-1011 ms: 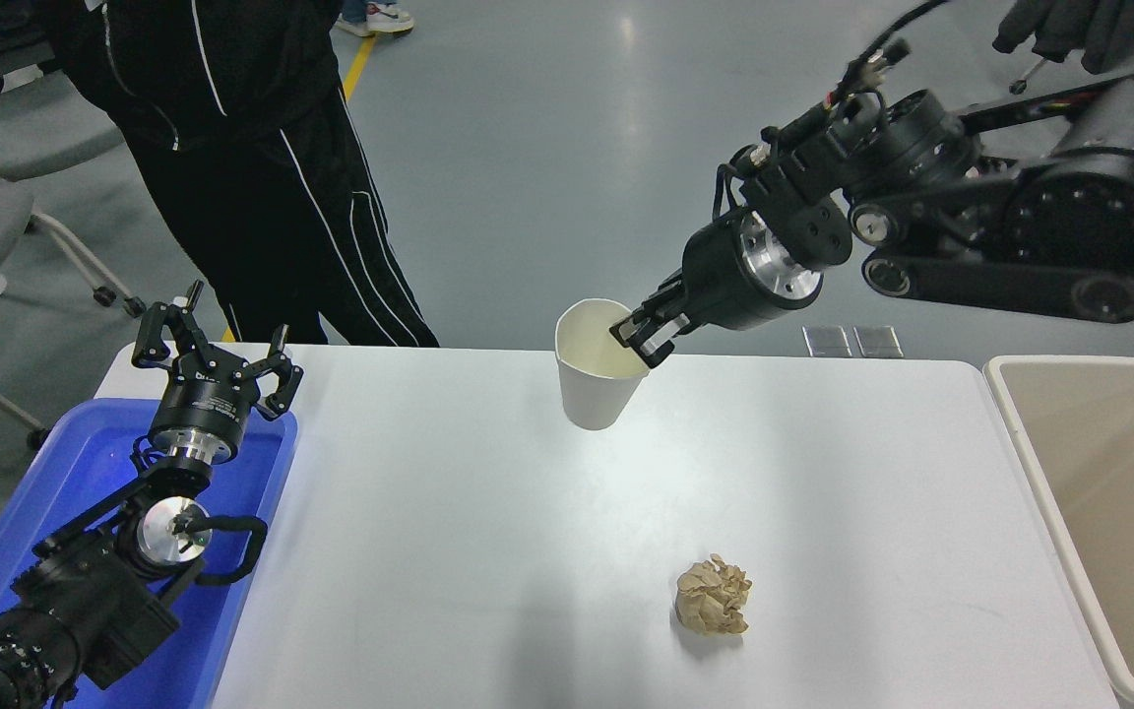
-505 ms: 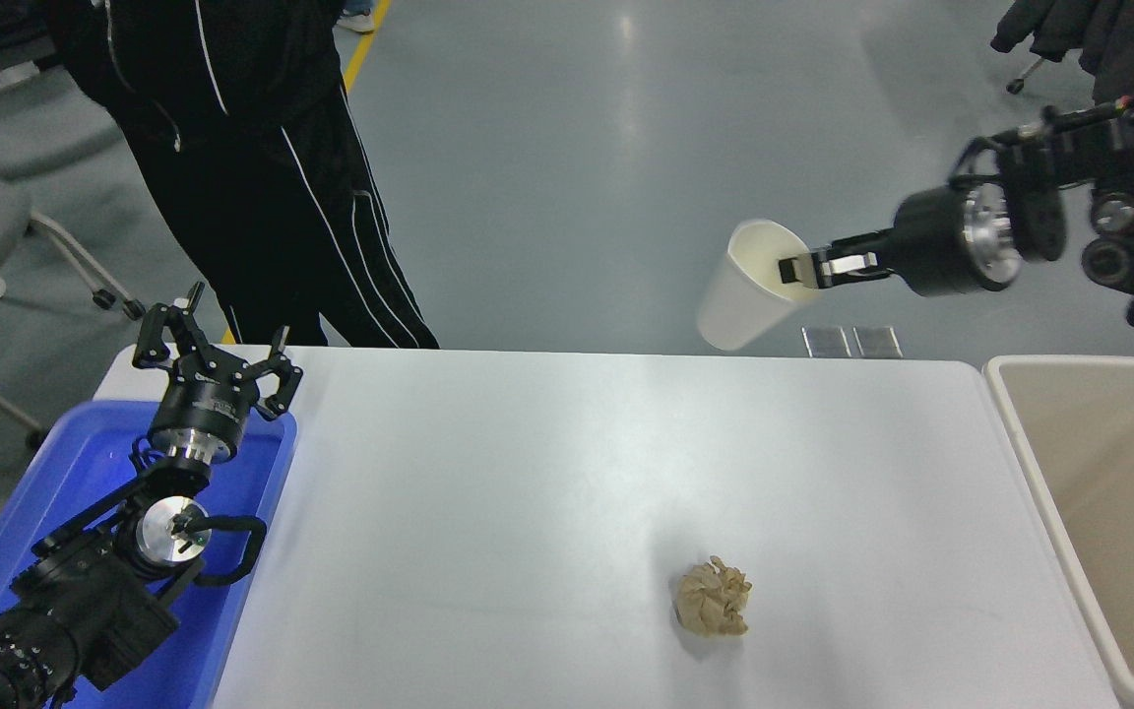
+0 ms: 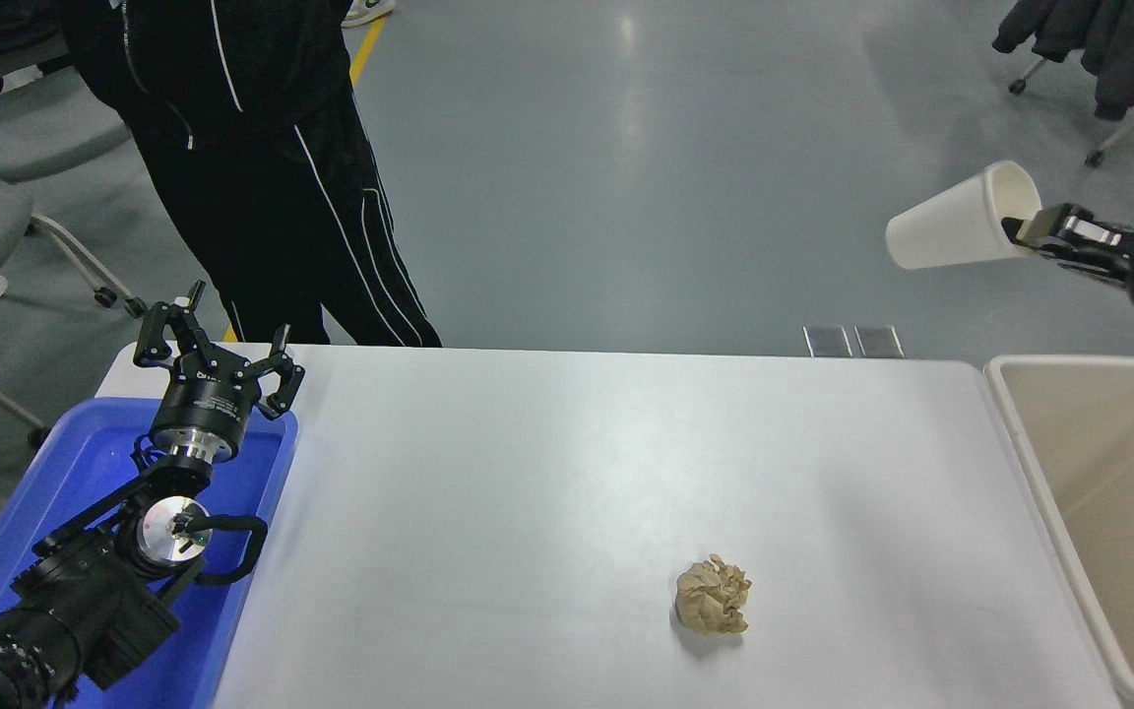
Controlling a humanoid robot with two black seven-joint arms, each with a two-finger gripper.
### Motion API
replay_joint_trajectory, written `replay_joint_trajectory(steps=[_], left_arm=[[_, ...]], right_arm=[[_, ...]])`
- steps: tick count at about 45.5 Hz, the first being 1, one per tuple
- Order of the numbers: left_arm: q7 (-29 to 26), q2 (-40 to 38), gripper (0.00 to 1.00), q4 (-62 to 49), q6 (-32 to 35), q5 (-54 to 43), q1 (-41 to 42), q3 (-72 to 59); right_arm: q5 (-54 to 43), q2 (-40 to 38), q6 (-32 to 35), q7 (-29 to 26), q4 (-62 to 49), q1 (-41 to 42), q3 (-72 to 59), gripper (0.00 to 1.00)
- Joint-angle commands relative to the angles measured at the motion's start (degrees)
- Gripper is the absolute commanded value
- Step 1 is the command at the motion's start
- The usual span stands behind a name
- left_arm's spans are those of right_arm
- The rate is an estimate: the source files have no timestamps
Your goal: Dispose of the paper cup in the dustbin
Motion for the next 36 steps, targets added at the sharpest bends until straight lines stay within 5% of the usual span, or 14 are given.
replay_joint_trajectory(steps=[1,22,36], left_arm=[[0.0,0.0,1.0,0.0,0.0,0.0,0.0,0.0],[0.0,0.0,1.0,0.0,0.0,0.0,0.0,0.0],[0.0,0.0,1.0,0.0,0.0,0.0,0.0,0.0]], right_arm=[[15.0,1.0,-4.2,5.2,-6.6,-13.9,3.9,0.0],[32.9,18.6,-3.6,5.0,-31.0,-22.6,4.6,0.0],[35.3,30.9,-2.9,3.8,-50.0,-25.5,4.6,0.0]])
